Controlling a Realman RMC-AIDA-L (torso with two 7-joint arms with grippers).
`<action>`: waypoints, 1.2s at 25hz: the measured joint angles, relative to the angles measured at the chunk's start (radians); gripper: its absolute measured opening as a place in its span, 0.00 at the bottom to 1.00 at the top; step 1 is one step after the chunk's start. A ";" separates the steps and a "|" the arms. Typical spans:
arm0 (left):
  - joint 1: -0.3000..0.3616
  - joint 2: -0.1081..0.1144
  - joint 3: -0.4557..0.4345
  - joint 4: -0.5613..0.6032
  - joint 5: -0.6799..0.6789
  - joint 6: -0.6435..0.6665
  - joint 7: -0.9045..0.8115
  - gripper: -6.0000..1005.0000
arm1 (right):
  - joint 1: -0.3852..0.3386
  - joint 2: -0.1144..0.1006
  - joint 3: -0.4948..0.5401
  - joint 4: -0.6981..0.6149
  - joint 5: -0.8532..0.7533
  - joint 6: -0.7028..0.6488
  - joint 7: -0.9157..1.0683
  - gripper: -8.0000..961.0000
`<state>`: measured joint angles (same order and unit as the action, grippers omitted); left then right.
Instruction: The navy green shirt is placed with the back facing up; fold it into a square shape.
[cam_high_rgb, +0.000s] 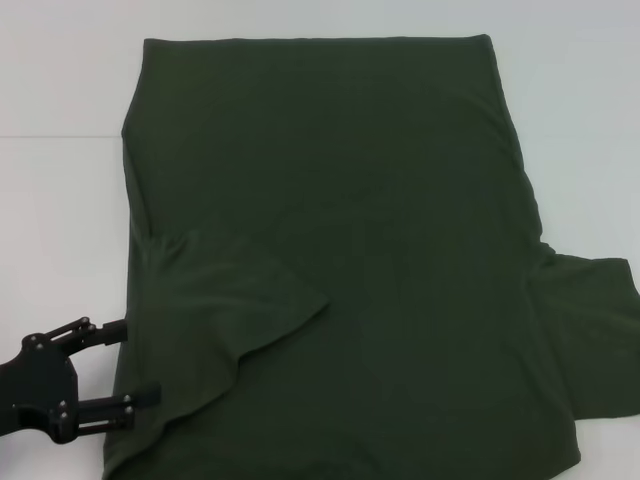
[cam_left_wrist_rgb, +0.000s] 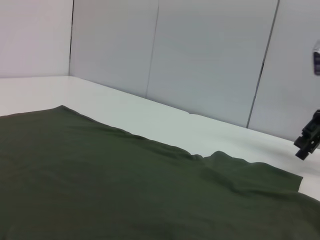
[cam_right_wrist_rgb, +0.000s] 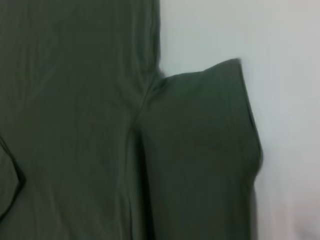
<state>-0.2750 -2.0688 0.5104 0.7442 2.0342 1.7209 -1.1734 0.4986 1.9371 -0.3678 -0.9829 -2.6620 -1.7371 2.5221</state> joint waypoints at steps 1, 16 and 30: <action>0.001 0.000 -0.001 0.000 0.000 0.000 0.004 0.91 | 0.006 0.001 -0.006 0.012 -0.004 0.011 0.004 0.81; 0.002 -0.003 -0.007 0.001 -0.004 -0.006 0.008 0.91 | 0.058 0.006 -0.097 0.186 -0.006 0.198 0.016 0.81; 0.008 -0.005 -0.009 0.000 -0.008 -0.006 0.008 0.91 | 0.061 0.006 -0.120 0.204 -0.004 0.225 0.022 0.81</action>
<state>-0.2669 -2.0737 0.5016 0.7439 2.0263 1.7153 -1.1658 0.5592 1.9431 -0.4877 -0.7792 -2.6660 -1.5117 2.5443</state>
